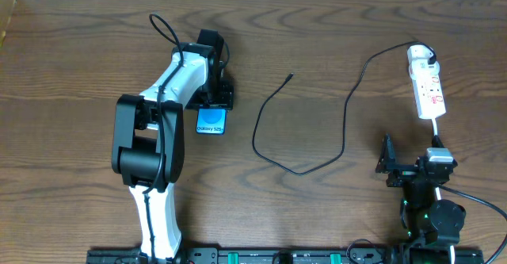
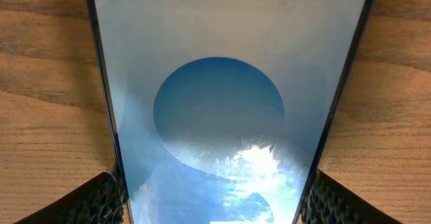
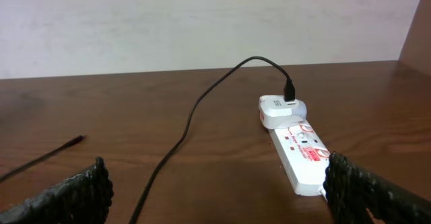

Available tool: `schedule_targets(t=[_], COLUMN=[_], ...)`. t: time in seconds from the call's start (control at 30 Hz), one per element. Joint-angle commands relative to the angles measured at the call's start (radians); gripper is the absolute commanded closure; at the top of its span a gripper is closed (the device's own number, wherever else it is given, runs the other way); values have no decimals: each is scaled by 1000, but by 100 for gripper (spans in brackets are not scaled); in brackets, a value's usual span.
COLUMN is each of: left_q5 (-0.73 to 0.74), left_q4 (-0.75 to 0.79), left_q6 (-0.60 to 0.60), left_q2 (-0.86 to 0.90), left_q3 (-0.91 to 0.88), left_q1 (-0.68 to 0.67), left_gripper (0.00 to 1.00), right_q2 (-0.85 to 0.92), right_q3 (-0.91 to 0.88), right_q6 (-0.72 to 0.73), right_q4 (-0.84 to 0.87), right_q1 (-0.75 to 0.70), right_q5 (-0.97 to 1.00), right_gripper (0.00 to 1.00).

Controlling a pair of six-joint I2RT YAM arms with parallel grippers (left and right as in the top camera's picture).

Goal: Plug charger to phone and switch on socket
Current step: 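Close the left gripper on the phone's long sides, then lift the phone with the left gripper and tilt it toward the center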

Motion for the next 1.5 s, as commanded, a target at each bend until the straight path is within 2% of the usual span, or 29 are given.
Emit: schedule_targets(t=[0.0, 0.5, 0.8, 1.47], left_q5=[-23, -14, 143, 384], left_q4=[8, 8, 8, 7], left_q6=[-1, -35, -48, -490], left_q2=[22, -140, -221, -225], left_q3=[21, 21, 21, 21], left_q1=[0, 0, 0, 0], left_gripper=[26, 27, 27, 28], right_q2=[-4, -4, -4, -4], right_q3=[-1, -1, -1, -1], right_q6=[13, 13, 13, 13], right_q4=[-4, -4, -4, -4], right_q1=[6, 6, 6, 6], right_q5=[-6, -6, -6, -6], right_gripper=[1, 1, 1, 1])
